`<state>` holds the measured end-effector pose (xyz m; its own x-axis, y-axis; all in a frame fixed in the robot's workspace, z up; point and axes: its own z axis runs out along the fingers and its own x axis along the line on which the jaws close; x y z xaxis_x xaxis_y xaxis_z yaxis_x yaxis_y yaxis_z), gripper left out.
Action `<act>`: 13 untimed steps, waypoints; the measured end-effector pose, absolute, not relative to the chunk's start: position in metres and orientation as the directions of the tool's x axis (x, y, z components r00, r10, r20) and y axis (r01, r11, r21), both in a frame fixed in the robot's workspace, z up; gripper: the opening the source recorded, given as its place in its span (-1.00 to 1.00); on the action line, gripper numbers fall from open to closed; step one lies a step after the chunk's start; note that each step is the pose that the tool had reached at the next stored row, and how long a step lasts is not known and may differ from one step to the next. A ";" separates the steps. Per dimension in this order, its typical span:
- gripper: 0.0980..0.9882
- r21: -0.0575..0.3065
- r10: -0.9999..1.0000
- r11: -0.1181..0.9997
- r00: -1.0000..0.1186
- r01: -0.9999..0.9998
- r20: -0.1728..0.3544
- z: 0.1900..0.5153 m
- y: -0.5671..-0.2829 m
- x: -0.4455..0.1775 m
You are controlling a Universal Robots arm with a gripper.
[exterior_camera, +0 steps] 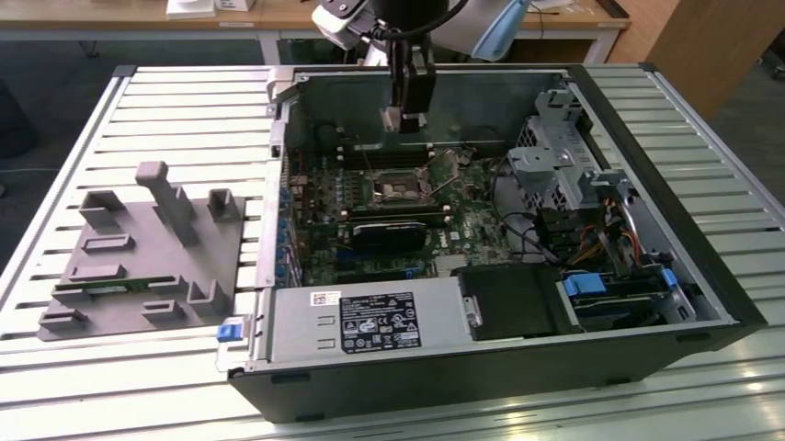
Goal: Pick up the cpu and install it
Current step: 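Place the cpu into insertion slot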
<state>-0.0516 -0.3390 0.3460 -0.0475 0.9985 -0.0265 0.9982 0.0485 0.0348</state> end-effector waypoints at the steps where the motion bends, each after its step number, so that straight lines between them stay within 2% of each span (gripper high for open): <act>1: -0.02 0.035 0.999 0.048 -0.047 0.998 -0.027 0.345 -0.339 -0.052; 13: -0.02 0.035 0.999 0.048 -0.047 0.998 -0.027 0.336 -0.338 -0.052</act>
